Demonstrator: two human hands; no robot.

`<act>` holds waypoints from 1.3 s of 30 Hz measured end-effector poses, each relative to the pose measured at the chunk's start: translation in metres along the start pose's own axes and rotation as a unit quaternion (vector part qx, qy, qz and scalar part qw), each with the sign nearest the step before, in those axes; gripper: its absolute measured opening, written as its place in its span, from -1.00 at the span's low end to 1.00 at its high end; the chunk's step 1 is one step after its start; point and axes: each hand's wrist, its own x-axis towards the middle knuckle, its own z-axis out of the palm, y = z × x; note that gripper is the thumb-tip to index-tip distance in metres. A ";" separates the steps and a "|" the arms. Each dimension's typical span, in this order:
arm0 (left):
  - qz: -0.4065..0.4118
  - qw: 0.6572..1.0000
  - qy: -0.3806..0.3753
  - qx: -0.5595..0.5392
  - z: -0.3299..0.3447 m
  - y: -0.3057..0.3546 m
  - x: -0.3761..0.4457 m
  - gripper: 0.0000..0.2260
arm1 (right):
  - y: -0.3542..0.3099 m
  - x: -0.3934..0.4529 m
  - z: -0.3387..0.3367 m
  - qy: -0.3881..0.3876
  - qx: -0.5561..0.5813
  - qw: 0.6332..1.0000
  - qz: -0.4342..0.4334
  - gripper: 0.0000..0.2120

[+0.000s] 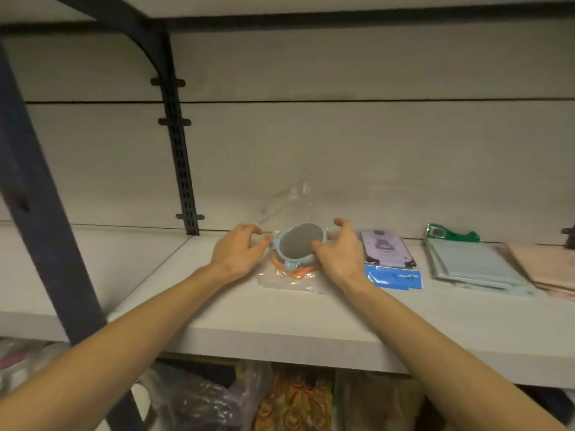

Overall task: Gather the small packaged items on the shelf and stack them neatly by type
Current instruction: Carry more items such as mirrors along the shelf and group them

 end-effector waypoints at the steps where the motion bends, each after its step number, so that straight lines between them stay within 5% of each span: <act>1: 0.007 1.000 -0.002 0.019 0.000 -0.002 -0.001 -0.58 | -0.001 -0.004 0.000 0.007 -0.072 0.997 -0.019 -0.33; 5: 0.070 0.994 0.010 0.078 -0.009 -0.007 -0.012 -0.52 | -0.005 -0.015 -0.002 0.012 -0.254 0.964 -0.084 -0.38; 10: 0.164 0.968 0.058 0.179 -0.035 -0.024 -0.037 -0.50 | -0.023 -0.042 0.010 0.039 -0.279 0.945 -0.168 -0.44; 17: 0.340 0.907 0.182 0.171 -0.113 -0.060 -0.106 -0.56 | -0.092 -0.114 0.071 0.201 -0.200 0.921 -0.267 -0.45; 22: 0.469 0.825 0.299 0.103 -0.179 -0.076 -0.166 -0.56 | -0.159 -0.168 0.119 0.289 -0.066 0.896 -0.330 -0.51; 31: 0.317 0.868 0.346 0.164 -0.278 -0.239 -0.186 -0.48 | -0.275 -0.226 0.251 0.226 -0.041 0.848 -0.478 -0.46; 39: 0.047 0.919 0.290 0.262 -0.358 -0.445 -0.216 -0.46 | -0.331 -0.243 0.437 0.063 -0.021 0.883 -0.465 -0.41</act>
